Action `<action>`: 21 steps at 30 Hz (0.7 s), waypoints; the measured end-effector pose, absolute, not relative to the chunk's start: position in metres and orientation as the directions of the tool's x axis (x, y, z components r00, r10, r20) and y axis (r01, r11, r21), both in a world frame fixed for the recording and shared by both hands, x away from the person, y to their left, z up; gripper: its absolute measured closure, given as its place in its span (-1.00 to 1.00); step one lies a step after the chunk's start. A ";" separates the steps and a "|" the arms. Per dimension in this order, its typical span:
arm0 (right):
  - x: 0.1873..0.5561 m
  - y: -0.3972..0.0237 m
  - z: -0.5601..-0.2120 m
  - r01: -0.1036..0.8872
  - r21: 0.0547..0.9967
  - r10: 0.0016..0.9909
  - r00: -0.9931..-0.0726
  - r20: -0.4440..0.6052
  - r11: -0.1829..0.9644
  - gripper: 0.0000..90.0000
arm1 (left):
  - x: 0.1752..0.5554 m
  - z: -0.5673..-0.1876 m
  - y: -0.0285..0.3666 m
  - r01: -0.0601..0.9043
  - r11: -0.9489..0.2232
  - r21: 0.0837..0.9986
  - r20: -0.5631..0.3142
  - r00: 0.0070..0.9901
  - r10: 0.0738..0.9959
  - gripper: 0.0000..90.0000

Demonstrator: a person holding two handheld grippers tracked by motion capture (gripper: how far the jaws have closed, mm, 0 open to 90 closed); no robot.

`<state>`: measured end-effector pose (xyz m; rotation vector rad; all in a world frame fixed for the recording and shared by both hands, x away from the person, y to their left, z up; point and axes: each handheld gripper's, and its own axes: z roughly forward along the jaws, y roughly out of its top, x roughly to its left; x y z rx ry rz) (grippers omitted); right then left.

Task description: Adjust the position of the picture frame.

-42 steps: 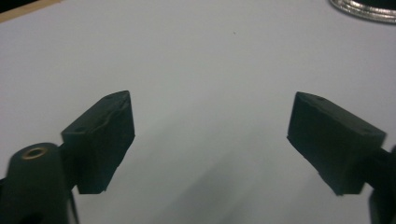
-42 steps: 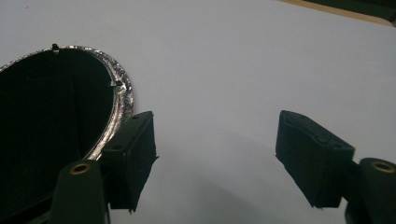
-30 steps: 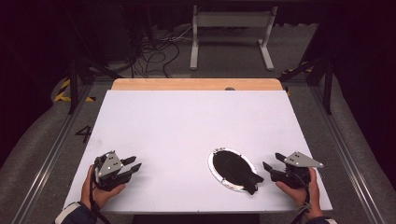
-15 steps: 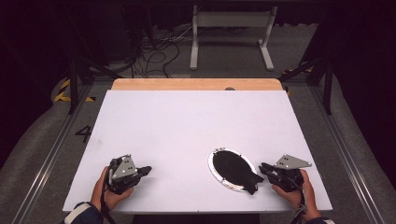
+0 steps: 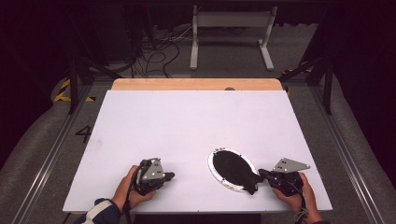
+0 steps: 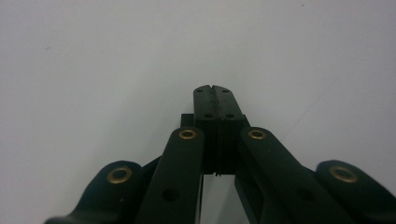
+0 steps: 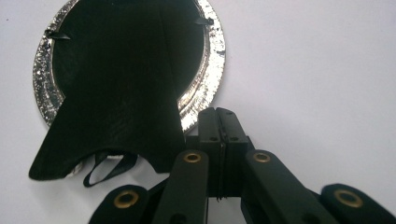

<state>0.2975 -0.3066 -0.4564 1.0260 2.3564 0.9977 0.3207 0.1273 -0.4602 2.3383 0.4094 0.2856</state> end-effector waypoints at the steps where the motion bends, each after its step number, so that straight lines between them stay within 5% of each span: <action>1: 0.296 -0.308 -0.456 0.478 0.735 0.750 -0.659 -0.063 0.482 1.00 | 0.321 -0.460 0.122 0.206 -0.685 0.699 0.080 0.929 0.361 1.00; 21: 0.290 -0.304 -0.457 0.498 0.734 0.771 -0.635 -0.054 0.461 1.00 | 0.315 -0.462 0.036 0.122 -0.684 0.719 0.030 0.978 0.207 1.00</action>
